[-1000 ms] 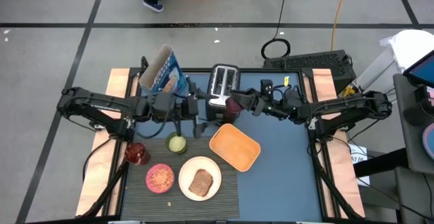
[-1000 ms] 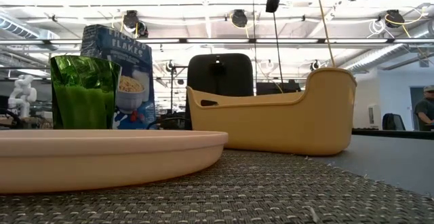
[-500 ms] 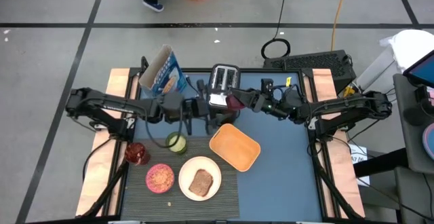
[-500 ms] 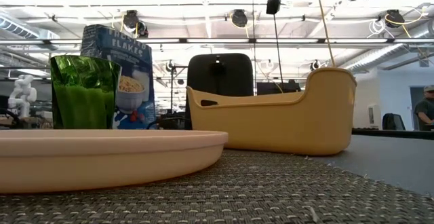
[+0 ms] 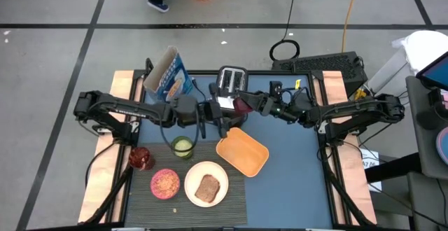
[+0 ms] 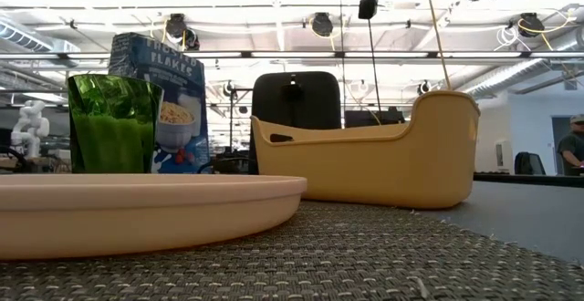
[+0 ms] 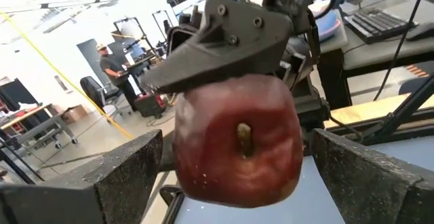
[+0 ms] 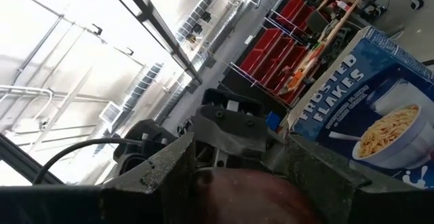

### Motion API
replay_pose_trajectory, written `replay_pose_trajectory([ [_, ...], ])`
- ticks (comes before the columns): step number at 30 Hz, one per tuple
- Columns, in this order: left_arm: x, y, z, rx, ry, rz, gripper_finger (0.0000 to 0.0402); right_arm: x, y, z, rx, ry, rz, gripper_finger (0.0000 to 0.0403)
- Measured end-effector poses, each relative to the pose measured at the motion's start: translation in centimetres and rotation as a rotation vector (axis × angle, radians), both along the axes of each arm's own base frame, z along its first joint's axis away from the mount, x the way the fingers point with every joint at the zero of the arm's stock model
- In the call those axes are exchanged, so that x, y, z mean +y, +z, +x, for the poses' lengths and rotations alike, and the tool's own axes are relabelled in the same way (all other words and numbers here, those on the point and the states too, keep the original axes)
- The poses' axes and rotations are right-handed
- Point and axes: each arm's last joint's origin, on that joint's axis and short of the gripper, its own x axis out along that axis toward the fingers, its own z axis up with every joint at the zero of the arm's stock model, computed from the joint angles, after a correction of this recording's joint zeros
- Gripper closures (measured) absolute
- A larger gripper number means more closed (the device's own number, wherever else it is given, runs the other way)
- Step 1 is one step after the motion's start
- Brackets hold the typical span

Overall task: Arrange a breakfast setting
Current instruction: Put the apple on the gray table mat to the top of the light orange plate

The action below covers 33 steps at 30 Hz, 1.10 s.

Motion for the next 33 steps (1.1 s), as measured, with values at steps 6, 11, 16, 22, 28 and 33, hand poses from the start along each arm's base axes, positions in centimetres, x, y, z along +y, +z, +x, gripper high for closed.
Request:
replay_pose_trajectory([
  [6,0.01,0.27,-0.02,-0.030,0.000,-0.013,0.0023,0.00,0.00,0.00,0.000,0.000,0.000,0.0190],
  [11,0.04,0.25,-0.04,-0.027,0.009,-0.016,0.0040,0.01,0.00,0.00,0.000,0.003,-0.001,0.0190],
  [16,0.02,0.26,-0.04,-0.028,0.009,-0.017,0.0099,0.01,0.00,0.00,0.000,0.003,-0.001,0.0190],
  [22,0.01,0.25,-0.04,-0.027,0.008,-0.017,0.0160,0.01,0.00,0.00,0.000,0.003,-0.001,0.0190],
  [28,0.02,0.25,-0.04,-0.027,0.009,-0.019,0.0159,0.01,0.00,0.00,-0.001,0.005,0.005,0.0190],
  [33,0.02,0.24,-0.04,-0.026,0.009,-0.019,0.0155,0.01,0.00,0.00,-0.002,0.005,0.005,0.0185],
])
